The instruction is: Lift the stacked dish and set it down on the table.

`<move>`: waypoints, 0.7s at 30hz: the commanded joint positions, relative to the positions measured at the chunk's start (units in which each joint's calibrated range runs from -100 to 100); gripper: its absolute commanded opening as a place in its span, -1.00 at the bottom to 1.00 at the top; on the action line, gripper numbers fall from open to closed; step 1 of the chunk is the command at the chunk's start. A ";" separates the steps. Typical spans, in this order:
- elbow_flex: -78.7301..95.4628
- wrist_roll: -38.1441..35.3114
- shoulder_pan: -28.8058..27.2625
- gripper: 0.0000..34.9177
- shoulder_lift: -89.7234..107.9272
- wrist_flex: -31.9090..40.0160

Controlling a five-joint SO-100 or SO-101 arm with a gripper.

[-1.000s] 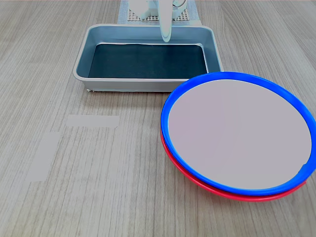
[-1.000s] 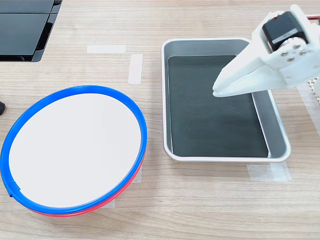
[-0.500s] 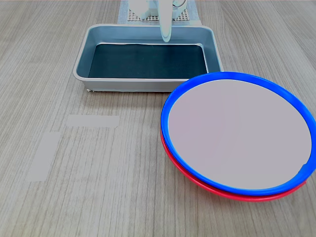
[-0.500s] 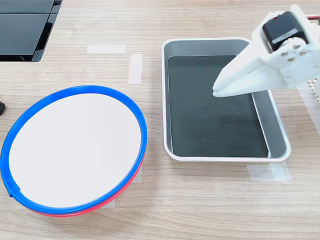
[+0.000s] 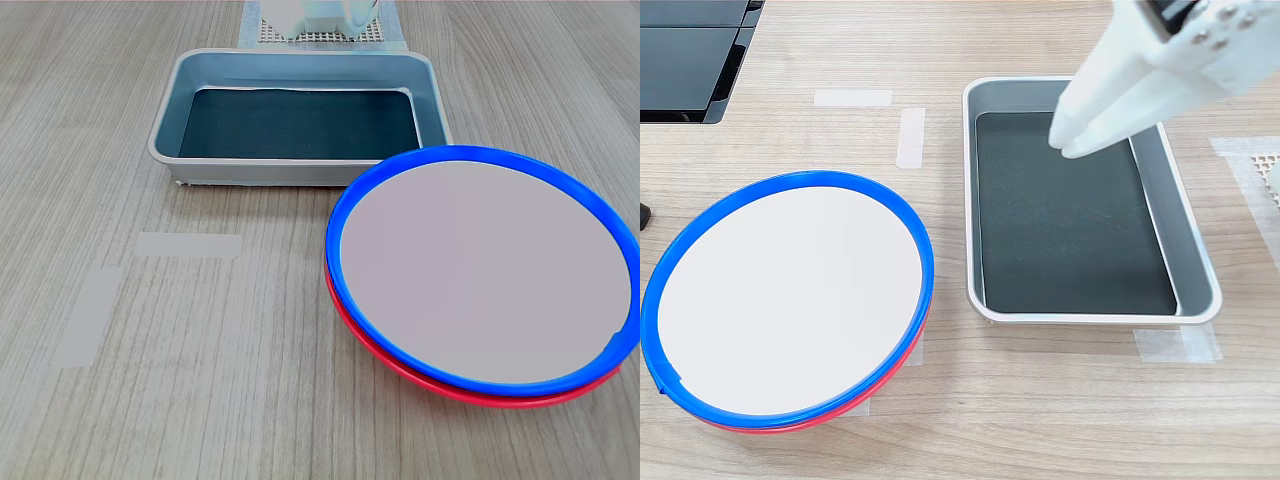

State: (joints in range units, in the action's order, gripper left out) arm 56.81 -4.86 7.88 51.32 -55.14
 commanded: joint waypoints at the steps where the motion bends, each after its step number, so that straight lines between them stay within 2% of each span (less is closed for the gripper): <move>1: -22.35 -1.66 0.45 -0.37 -19.64 -5.24; 3: -26.90 -2.98 0.64 -0.14 -24.75 -5.16; 6: -32.27 -5.08 0.74 0.01 -31.15 -4.83; 13: -40.19 -7.81 2.62 0.03 -42.58 -4.58; 18: -41.56 -8.94 4.97 -0.03 -46.93 -3.59; 21: -42.01 -9.38 6.10 -0.13 -49.06 -3.09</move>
State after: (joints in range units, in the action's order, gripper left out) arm 17.42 -13.65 12.30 3.75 -59.22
